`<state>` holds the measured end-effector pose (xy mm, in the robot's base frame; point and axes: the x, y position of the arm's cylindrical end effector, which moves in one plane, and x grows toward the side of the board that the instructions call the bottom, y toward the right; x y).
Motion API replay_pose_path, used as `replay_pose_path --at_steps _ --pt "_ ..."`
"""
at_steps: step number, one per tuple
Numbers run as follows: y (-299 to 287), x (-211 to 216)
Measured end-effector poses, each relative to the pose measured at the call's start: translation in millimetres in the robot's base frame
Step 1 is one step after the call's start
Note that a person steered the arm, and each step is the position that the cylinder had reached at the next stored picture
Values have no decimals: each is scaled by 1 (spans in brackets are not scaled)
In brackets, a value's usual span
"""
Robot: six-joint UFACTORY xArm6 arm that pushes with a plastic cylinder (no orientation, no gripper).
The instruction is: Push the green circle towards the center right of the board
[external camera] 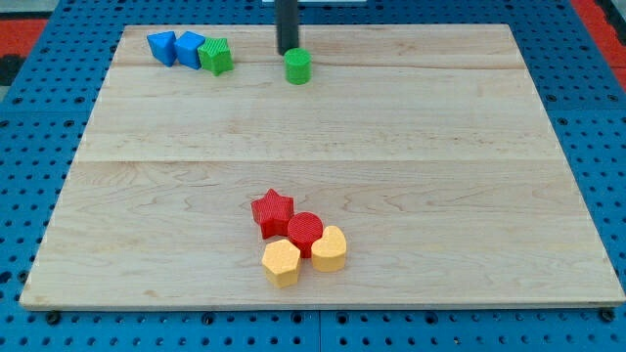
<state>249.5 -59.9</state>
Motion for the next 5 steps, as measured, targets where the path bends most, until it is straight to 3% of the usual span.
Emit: replay_pose_path --at_steps 1,2,3,5 --pt "-19 19" --pt "104 9" --pt "147 15" --pt "24 61"
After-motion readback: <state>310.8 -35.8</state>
